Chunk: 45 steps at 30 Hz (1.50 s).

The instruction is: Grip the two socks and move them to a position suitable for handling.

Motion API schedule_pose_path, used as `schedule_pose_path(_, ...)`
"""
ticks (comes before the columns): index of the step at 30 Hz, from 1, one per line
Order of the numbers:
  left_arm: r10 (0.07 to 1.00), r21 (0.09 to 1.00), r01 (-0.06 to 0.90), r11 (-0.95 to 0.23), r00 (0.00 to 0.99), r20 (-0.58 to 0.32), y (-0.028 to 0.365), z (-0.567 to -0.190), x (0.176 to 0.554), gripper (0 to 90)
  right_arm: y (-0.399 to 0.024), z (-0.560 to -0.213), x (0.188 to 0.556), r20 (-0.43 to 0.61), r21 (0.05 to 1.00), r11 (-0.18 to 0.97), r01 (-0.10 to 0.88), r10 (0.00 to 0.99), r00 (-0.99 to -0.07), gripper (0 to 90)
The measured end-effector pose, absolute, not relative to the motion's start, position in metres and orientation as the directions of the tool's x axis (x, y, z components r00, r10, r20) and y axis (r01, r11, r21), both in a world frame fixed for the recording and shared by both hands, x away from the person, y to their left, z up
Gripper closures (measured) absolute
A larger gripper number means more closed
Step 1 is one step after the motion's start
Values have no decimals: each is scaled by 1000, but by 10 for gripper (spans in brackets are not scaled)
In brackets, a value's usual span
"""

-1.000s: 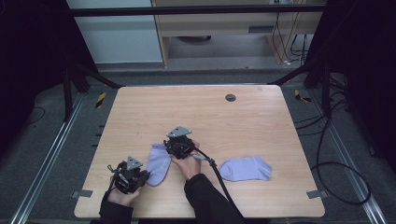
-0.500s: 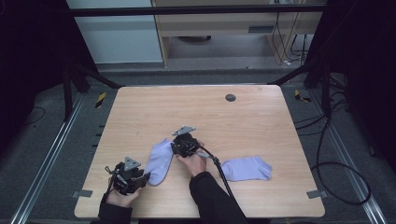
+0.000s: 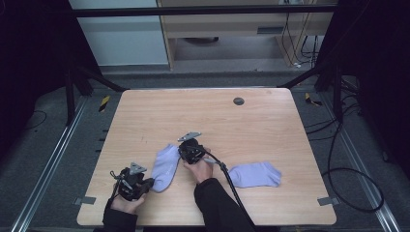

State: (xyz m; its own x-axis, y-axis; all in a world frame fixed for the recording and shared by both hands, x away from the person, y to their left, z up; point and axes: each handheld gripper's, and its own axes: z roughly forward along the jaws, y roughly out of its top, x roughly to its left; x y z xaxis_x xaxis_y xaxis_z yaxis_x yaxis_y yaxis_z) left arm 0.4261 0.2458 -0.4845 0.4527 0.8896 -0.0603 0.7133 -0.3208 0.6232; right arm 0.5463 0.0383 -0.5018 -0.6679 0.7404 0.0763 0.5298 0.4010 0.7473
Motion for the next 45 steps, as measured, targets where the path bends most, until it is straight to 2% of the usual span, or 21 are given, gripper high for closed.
schedule_pose_path(11, 925, 666, 695, -271, 380, -20, 260, -475, 437, 876, 12, -476, 510, 96, 780, 380, 498, 714, -694, 893)
schedule_pose_path(18, 931, 662, 694, -283, 365, 14, 259, -480, 459, 873, 3, -482, 482, 132, 750, 391, 534, 702, -700, 892)
schedule_pose_path(23, 926, 654, 682, -327, 368, 79, 257, -483, 464, 861, 3, -491, 468, 163, 733, 389, 559, 697, -698, 900)
schedule_pose_path(31, 934, 705, 646, -292, 350, 65, 262, -478, 462, 608, -4, -489, 463, 154, 735, 389, 555, 702, -696, 872)
schedule_pose_path(34, 939, 733, 628, -261, 342, 41, 264, -472, 459, 548, -12, -481, 463, 154, 755, 368, 543, 706, -691, 841)
schedule_pose_path(42, 920, 783, 572, -243, 392, -1, 250, -453, 447, 493, -55, -456, 463, 168, 812, 270, 517, 741, -650, 668)
schedule_pose_path(45, 905, 794, 556, -246, 425, -17, 237, -448, 443, 486, -73, -451, 463, 151, 812, 275, 515, 753, -641, 643)
